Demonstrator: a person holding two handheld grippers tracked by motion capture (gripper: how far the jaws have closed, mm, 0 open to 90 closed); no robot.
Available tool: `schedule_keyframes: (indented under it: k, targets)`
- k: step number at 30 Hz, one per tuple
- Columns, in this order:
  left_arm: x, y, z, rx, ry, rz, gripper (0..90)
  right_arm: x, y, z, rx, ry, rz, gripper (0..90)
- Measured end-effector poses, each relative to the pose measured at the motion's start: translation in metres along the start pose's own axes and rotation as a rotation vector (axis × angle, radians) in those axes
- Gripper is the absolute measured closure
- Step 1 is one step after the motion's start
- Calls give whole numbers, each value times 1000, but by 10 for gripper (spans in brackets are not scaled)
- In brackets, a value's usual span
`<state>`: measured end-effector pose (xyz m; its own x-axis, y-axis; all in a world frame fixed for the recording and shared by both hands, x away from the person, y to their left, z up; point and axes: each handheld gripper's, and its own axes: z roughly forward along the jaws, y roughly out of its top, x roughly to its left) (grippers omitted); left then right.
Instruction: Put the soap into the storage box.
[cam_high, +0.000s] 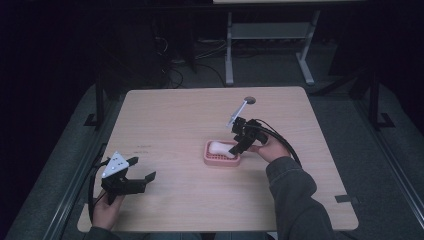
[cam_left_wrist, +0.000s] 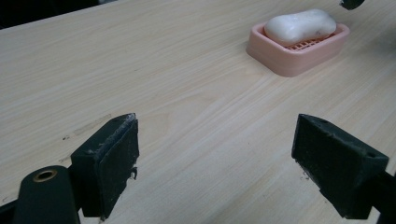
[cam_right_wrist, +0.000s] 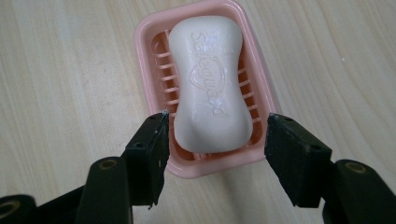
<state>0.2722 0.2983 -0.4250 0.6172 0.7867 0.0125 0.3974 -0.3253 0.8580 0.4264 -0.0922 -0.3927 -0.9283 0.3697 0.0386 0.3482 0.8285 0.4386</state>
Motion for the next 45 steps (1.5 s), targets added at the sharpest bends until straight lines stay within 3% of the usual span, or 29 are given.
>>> schedule_keyframes:
  k: [45]
  targets:
    - [-2,0,2,6,-8,5,145,8,-42,-25,-47,-24,60,382]
